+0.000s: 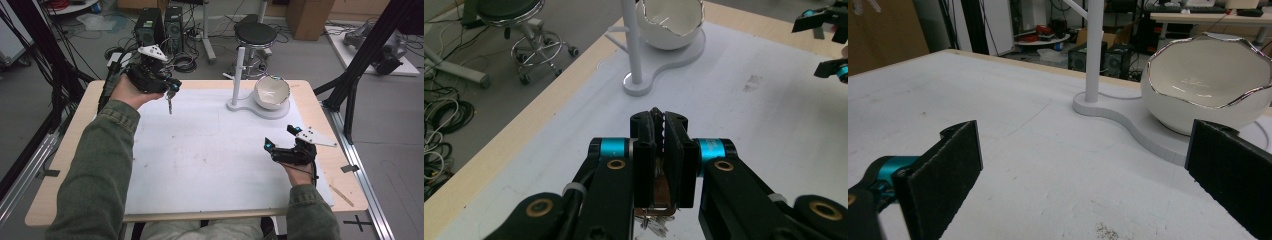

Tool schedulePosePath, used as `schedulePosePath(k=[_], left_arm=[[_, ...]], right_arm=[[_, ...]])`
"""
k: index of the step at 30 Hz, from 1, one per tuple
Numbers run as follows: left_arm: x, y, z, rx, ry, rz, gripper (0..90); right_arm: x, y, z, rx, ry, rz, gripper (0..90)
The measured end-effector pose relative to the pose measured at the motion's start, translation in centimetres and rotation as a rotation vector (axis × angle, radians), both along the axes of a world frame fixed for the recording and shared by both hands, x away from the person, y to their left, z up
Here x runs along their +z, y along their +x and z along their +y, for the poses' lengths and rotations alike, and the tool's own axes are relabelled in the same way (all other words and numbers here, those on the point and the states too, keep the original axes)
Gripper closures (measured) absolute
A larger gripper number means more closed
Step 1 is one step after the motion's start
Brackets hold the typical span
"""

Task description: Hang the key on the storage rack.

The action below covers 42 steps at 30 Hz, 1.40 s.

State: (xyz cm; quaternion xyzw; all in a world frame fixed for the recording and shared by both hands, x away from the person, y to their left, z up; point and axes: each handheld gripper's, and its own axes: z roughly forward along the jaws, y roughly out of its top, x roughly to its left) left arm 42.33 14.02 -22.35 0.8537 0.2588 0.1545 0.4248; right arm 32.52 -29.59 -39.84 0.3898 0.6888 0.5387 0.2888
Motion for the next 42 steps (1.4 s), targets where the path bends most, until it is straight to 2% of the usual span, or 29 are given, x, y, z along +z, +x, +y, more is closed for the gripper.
schedulePosePath(k=[16, 19, 25, 35, 37, 42], left_arm=[[1.4, 2.5, -2.6, -0.027, 0.003, 0.001, 82.7], [1.4, 3.1, -3.3, -0.041, -0.002, 0.014, 82.7], [1.3, 4.1, -4.9, -0.048, 0.023, 0.031, 82.7], [1.6, 5.3, -7.5, -0.093, -0.001, 0.028, 82.7], [1.9, 5.6, -8.1, -0.098, 0.002, 0.019, 82.7], [2.6, 6.8, -9.5, -0.116, -0.026, 0.003, 82.7]], right_arm=[[-0.1, -0.2, -0.4, -0.007, 0.005, 0.002, 0.7], [-0.1, -0.3, -0.4, -0.009, 0.01, 0.009, 0.8], [-0.2, -0.2, -0.5, -0.006, 0.01, 0.011, 0.8], [-0.2, -0.2, -0.7, -0.005, 0.013, 0.006, 0.7], [-0.2, -0.3, -0.6, -0.005, 0.016, 0.007, 0.8], [-0.2, -0.3, -0.6, 0.003, 0.019, 0.014, 0.8]])
